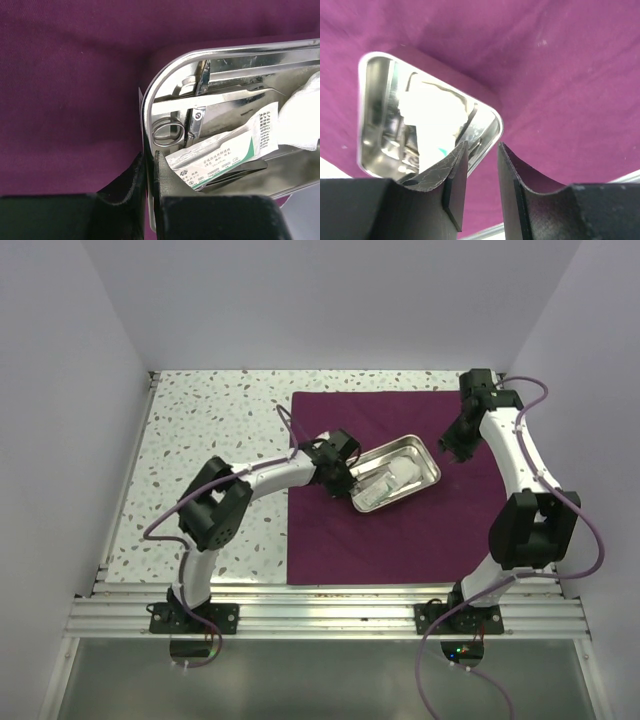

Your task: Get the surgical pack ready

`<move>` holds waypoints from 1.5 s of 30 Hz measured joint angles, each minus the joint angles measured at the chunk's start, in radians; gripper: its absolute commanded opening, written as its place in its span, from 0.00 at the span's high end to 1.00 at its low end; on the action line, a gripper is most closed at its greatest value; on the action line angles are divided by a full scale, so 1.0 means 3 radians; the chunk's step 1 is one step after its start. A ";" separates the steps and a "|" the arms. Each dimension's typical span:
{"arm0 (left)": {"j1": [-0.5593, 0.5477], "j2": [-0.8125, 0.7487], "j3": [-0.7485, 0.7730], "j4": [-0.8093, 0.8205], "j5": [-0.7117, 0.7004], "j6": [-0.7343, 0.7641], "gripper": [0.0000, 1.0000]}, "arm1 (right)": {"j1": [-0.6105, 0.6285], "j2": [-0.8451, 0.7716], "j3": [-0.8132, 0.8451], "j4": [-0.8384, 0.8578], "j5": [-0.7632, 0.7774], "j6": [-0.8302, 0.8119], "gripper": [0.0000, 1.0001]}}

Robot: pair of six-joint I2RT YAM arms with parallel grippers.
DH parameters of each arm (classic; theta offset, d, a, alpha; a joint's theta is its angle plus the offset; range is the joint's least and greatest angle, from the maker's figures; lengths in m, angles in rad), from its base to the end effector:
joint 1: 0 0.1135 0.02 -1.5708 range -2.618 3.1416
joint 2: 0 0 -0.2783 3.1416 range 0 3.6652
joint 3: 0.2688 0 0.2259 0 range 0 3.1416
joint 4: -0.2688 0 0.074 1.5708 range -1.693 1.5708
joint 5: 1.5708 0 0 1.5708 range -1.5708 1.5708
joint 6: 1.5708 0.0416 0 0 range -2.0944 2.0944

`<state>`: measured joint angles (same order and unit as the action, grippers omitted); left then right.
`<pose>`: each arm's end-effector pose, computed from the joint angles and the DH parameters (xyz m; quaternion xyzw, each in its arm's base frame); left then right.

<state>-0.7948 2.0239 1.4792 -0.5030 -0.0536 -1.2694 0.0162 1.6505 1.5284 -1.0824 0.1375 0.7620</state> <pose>0.2936 -0.2960 0.2021 -0.2337 0.9370 -0.2086 0.1548 0.3069 -0.0007 0.3164 0.3690 0.9090 0.0064 0.1937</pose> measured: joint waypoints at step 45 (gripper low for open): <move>0.1002 0.0128 -0.0398 -0.0107 0.1774 0.2232 1.00 | -0.0426 0.0820 -0.0804 0.0607 -0.0347 -0.1232 1.00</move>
<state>-0.4942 2.0624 1.3598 -0.5350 0.4786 -0.5999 -0.1116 1.8965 1.2873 -0.9005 0.0334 0.3923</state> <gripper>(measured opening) 0.005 0.010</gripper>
